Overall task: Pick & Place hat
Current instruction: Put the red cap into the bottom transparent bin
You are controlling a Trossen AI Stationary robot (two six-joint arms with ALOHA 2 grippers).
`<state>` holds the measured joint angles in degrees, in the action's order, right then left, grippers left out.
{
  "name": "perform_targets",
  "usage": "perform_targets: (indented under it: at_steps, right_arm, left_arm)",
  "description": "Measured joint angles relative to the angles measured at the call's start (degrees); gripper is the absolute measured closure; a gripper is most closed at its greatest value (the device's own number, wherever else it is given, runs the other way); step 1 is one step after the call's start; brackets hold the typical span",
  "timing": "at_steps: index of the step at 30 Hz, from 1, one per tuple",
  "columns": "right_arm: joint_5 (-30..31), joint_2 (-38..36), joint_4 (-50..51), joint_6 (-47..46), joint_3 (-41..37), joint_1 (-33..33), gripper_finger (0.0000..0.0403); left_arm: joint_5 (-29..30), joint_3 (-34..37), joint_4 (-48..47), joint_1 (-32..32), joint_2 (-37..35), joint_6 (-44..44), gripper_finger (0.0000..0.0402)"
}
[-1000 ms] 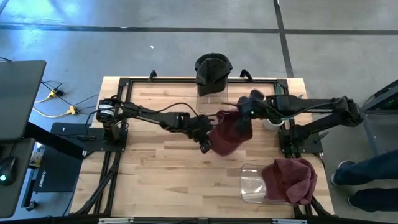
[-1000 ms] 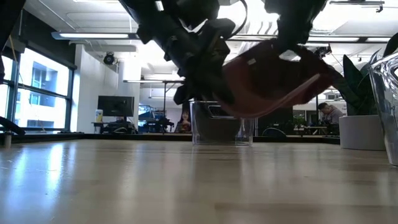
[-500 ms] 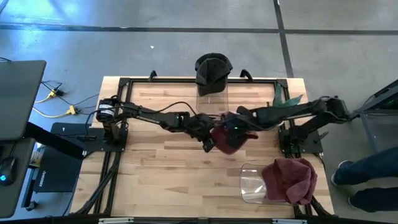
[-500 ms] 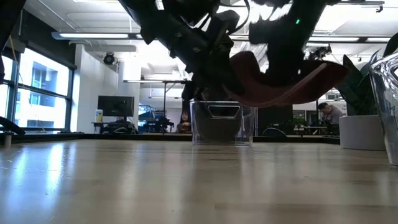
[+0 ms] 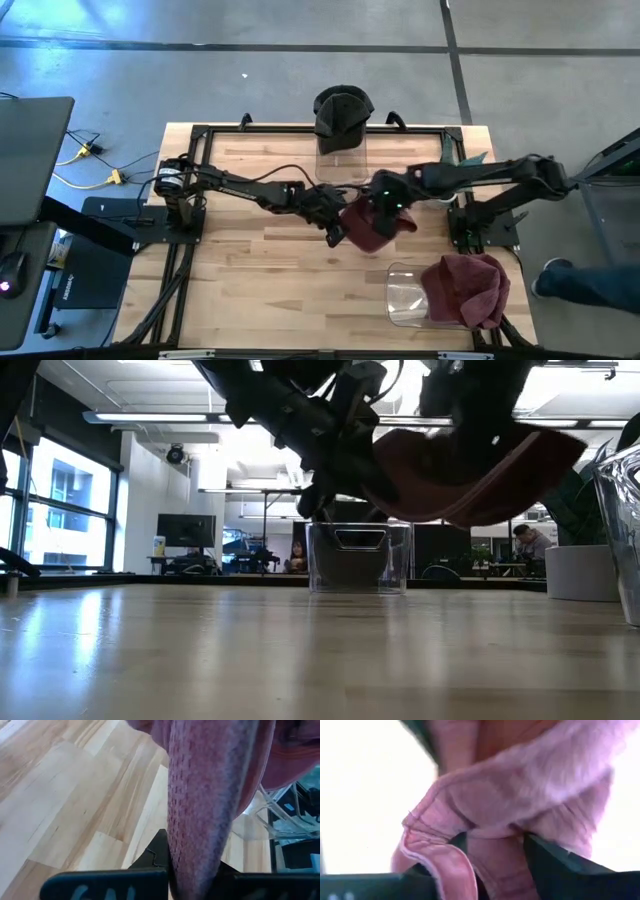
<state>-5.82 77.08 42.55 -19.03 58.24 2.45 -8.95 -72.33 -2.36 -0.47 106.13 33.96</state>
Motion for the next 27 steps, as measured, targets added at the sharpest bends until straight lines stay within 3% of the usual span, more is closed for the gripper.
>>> perform_targets:
  at_steps: [6,8,11,12,18,20,24,27]
  right_arm:
    - [-6.24,-7.90,1.53,-0.40,0.00,-0.70,0.0175]
    - [-2.44,-9.40,1.55,-1.58,0.00,-0.77,0.0172]
    - [9.18,-9.96,2.66,-4.79,0.00,-0.74,0.0175]
    - [10.04,-9.84,3.36,-4.76,0.00,-0.67,0.0178]
    - [3.79,-6.52,3.28,-1.33,0.00,-0.80,0.0174]
    - [4.92,-4.92,3.78,1.31,0.00,-0.74,0.0166]
    - [14.24,-1.71,5.22,4.96,0.00,-0.74,0.0156]
    - [11.15,-1.29,7.27,7.12,0.80,-0.41,0.0156]
  left_arm:
    - [0.13,-0.02,0.16,0.09,0.00,-0.31,0.0401]
    - [0.13,-0.02,0.18,0.07,0.00,-0.29,0.0401]
    - [0.19,-0.02,0.51,0.08,0.00,-0.27,0.0401]
    - [0.24,-0.02,0.74,0.09,0.00,-0.24,0.0401]
    - [0.18,-0.02,1.54,0.09,0.00,-0.27,0.0401]
    - [0.31,-0.02,1.87,0.04,0.00,-0.24,0.0401]
    - [0.60,-0.02,1.84,0.15,0.00,-0.27,0.0401]
    - [0.85,-0.02,2.01,0.14,0.00,-0.45,0.0401]
